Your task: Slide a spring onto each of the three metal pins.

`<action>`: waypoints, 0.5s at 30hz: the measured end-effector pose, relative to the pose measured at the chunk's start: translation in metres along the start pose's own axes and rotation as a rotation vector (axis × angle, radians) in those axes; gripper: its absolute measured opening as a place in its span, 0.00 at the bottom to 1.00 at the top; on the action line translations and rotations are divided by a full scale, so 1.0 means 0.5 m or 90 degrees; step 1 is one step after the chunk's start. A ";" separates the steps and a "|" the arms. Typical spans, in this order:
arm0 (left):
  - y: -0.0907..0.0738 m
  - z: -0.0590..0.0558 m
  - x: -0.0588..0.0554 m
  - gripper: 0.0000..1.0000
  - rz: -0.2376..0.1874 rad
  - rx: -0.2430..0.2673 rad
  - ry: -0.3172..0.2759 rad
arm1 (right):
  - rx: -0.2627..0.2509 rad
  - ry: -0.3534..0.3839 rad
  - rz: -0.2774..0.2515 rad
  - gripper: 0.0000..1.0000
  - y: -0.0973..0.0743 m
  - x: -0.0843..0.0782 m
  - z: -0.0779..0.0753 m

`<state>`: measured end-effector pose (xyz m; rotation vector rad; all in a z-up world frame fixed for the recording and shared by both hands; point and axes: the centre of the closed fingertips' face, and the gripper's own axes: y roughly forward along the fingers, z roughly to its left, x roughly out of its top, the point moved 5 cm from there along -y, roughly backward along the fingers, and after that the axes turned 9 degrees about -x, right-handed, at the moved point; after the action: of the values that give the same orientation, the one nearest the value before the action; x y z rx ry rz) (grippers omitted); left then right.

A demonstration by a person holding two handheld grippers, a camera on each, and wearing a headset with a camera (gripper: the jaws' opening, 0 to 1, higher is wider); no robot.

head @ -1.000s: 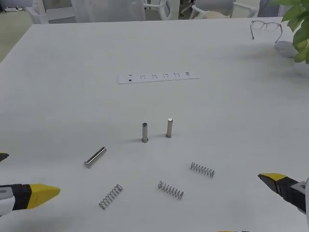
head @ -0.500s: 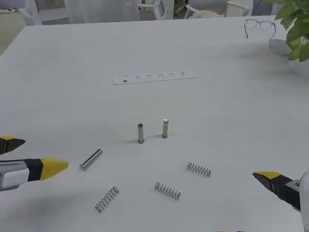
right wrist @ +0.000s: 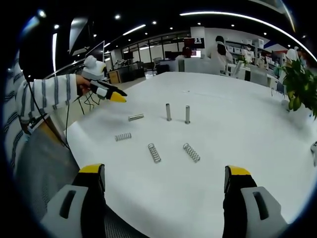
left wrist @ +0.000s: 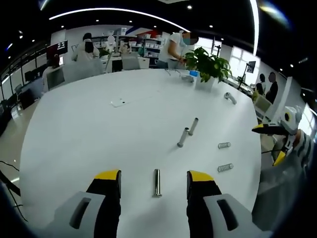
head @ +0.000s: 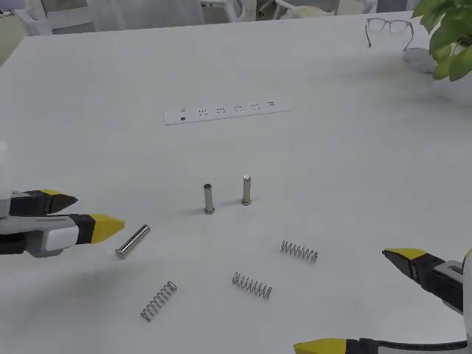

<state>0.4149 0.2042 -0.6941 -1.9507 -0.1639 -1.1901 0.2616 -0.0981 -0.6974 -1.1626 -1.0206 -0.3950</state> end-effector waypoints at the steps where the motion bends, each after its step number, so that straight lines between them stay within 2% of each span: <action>1: 0.005 -0.001 0.001 0.46 0.002 -0.001 0.001 | -0.001 0.001 -0.001 0.99 0.000 0.000 -0.001; 4: 0.022 -0.005 -0.005 0.46 0.029 -0.010 0.013 | -0.004 0.003 -0.002 0.99 -0.001 -0.001 -0.003; 9: 0.047 0.000 -0.009 0.40 0.043 -0.022 -0.006 | -0.007 -0.002 0.005 0.99 -0.002 -0.006 -0.006; 15: 0.071 -0.007 -0.012 0.38 0.068 -0.033 0.011 | -0.007 -0.002 0.008 0.99 -0.001 -0.008 -0.007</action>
<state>0.4269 0.1806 -0.7183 -1.9682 -0.0187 -1.1519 0.2607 -0.1023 -0.7004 -1.1795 -1.0152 -0.3896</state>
